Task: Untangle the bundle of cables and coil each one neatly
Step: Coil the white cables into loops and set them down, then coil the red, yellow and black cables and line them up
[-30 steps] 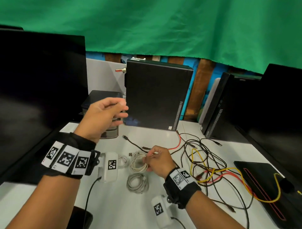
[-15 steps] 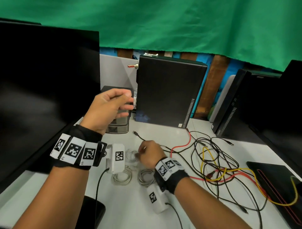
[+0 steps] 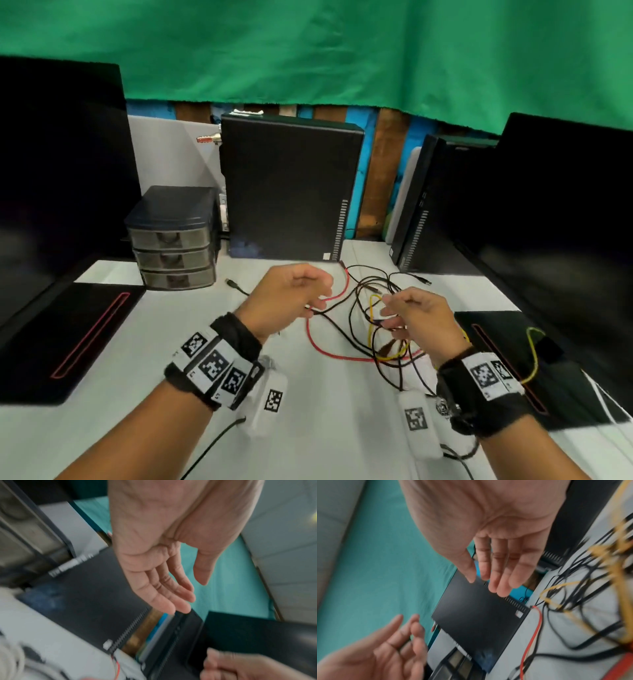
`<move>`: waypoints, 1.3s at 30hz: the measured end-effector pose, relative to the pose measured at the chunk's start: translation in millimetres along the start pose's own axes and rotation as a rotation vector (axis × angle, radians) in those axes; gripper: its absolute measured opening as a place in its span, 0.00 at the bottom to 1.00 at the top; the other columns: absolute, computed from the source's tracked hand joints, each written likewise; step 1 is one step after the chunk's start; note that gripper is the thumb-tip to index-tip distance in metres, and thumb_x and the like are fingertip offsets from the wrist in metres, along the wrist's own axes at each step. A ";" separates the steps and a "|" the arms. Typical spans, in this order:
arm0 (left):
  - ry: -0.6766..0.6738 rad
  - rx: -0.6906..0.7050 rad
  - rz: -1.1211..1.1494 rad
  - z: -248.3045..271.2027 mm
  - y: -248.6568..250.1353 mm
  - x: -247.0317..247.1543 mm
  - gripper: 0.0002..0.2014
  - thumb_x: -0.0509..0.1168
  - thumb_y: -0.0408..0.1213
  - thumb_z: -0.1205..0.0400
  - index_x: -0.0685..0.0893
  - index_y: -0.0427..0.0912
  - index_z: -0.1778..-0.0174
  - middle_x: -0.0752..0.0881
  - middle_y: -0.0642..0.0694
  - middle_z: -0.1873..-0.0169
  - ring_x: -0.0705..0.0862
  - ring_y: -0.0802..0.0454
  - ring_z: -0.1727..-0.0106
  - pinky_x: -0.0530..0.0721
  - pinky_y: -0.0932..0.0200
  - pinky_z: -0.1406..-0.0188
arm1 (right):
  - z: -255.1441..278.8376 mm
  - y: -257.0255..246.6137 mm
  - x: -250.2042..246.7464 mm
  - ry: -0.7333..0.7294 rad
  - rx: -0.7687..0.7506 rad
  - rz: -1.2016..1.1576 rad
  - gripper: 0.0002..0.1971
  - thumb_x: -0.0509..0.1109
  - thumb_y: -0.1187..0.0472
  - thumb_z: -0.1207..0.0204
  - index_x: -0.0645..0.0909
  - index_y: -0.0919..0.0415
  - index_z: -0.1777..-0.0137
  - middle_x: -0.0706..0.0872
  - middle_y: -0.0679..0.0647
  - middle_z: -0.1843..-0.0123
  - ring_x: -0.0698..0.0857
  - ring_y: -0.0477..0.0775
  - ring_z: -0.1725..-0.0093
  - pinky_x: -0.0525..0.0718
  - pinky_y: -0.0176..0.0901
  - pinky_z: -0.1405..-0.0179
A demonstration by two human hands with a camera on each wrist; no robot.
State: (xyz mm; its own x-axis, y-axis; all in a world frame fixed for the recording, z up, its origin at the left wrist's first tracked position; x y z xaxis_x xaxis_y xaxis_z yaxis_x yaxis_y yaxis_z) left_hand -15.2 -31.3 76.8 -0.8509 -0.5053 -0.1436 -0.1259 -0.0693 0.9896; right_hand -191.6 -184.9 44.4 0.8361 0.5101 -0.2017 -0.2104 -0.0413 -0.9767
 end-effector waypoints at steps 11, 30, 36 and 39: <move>-0.137 -0.101 -0.393 -53.6 -48.3 113.7 0.04 0.76 0.37 0.22 0.92 0.41 0.56 0.91 0.48 0.60 0.85 0.57 0.64 0.83 0.66 0.63 | 18.5 34.5 -89.5 0.154 0.038 -0.079 0.06 0.73 0.63 0.19 0.85 0.66 0.55 0.93 0.58 0.61 0.89 0.50 0.67 0.84 0.41 0.68; -0.387 -0.126 -0.544 -64.0 -65.1 136.0 0.08 0.75 0.40 0.20 0.88 0.38 0.59 0.84 0.48 0.71 0.82 0.58 0.75 0.80 0.65 0.71 | 11.5 51.1 -96.6 0.127 0.078 -0.012 0.09 0.73 0.58 0.19 0.87 0.64 0.55 0.92 0.58 0.60 0.88 0.52 0.65 0.84 0.43 0.66; -0.318 0.049 -0.355 -57.1 -37.5 118.6 0.05 0.74 0.40 0.19 0.89 0.45 0.60 0.85 0.51 0.69 0.82 0.59 0.74 0.85 0.58 0.63 | 18.8 42.7 -67.3 0.079 0.022 0.050 0.14 0.73 0.52 0.19 0.87 0.64 0.57 0.92 0.57 0.61 0.87 0.51 0.66 0.83 0.40 0.69; -0.283 0.135 -0.278 -54.1 -12.2 115.0 0.08 0.68 0.42 0.15 0.90 0.43 0.53 0.85 0.50 0.67 0.83 0.57 0.71 0.87 0.55 0.58 | 24.1 32.6 -53.4 0.043 -0.026 0.090 0.16 0.73 0.48 0.21 0.88 0.62 0.56 0.93 0.55 0.61 0.88 0.50 0.66 0.83 0.41 0.68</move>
State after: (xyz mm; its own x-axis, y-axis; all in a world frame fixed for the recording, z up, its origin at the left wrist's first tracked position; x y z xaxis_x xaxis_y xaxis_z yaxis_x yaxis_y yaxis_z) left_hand -83.9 -135.1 48.4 -0.8793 -0.2257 -0.4194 -0.4202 -0.0466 0.9062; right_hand -255.3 -192.8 25.1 0.8357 0.4656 -0.2912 -0.2730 -0.1080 -0.9559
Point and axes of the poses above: each hand's wrist, its own z-axis away from the middle knuckle, its own x-axis out of the palm, y = z × x, the point moved 2 cm from there along -z, towards the middle knuckle
